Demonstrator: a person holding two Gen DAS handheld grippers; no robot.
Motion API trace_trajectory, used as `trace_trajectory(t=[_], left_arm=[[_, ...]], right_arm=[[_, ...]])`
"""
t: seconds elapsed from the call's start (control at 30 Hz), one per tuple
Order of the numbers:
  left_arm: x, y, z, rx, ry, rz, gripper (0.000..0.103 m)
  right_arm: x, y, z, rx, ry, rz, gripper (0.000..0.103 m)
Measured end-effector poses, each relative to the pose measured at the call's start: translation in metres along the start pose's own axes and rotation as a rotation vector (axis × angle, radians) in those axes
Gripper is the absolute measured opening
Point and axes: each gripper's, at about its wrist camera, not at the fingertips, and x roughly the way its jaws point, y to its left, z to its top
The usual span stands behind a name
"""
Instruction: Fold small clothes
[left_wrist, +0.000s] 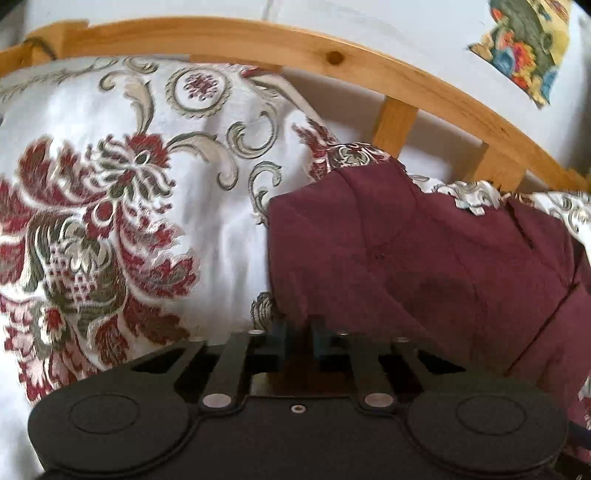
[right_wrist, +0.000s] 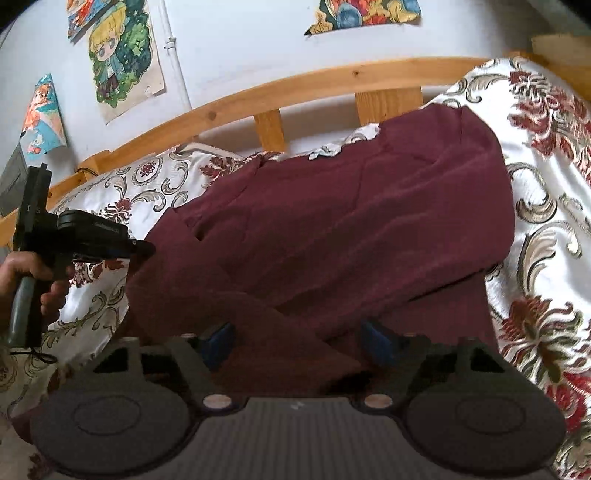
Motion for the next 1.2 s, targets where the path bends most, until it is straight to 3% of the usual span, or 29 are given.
trace_trajectory(t=[0.1,0.17,0.2,0.23,0.37,0.43,0.53,0.57,0.6,0.8,1.0,1.2], left_arm=[[-0.007,-0.006,-0.002,0.019,-0.053,0.027,0.005],[-0.016,-0.008,-0.001,0.006,-0.119,0.053,0.004],[-0.018,-0.011,0.000,0.000,-0.140,0.065,0.004],[-0.020,-0.011,0.000,-0.001,-0.158,0.076,0.004],[-0.004,-0.006,0.000,0.003,-0.055,0.099,0.007],[-0.004,-0.002,-0.002,-0.012,-0.046,0.102,0.014],[-0.017,-0.001,-0.004,-0.049,-0.080,0.093,0.046],[-0.022,-0.002,-0.006,-0.048,-0.088,0.088,0.060],[-0.027,-0.004,-0.009,-0.033,-0.094,0.091,0.067],[-0.045,-0.026,-0.035,0.130,-0.062,0.067,0.079],[-0.035,-0.042,-0.060,0.266,0.032,0.158,0.079],[-0.039,-0.039,-0.068,0.278,0.046,0.153,0.082]], right_arm=[[0.002,0.004,-0.001,-0.035,0.016,-0.020,0.061],[0.004,0.007,-0.002,-0.056,0.031,-0.028,0.044],[0.004,0.009,-0.003,-0.068,0.034,-0.037,0.029],[0.004,0.011,-0.003,-0.081,0.038,-0.041,0.023],[0.005,0.018,-0.006,-0.154,0.069,-0.069,0.014],[0.004,0.021,-0.007,-0.170,0.077,-0.069,0.014],[0.000,0.020,-0.006,-0.151,0.072,-0.055,0.020],[-0.001,0.019,-0.006,-0.142,0.067,-0.048,0.031],[-0.002,0.018,-0.004,-0.135,0.063,-0.045,0.046],[-0.005,0.019,-0.001,-0.128,0.042,-0.039,0.066],[-0.001,0.029,-0.005,-0.222,0.079,-0.012,0.066],[0.004,0.039,-0.011,-0.297,0.144,-0.040,0.068]])
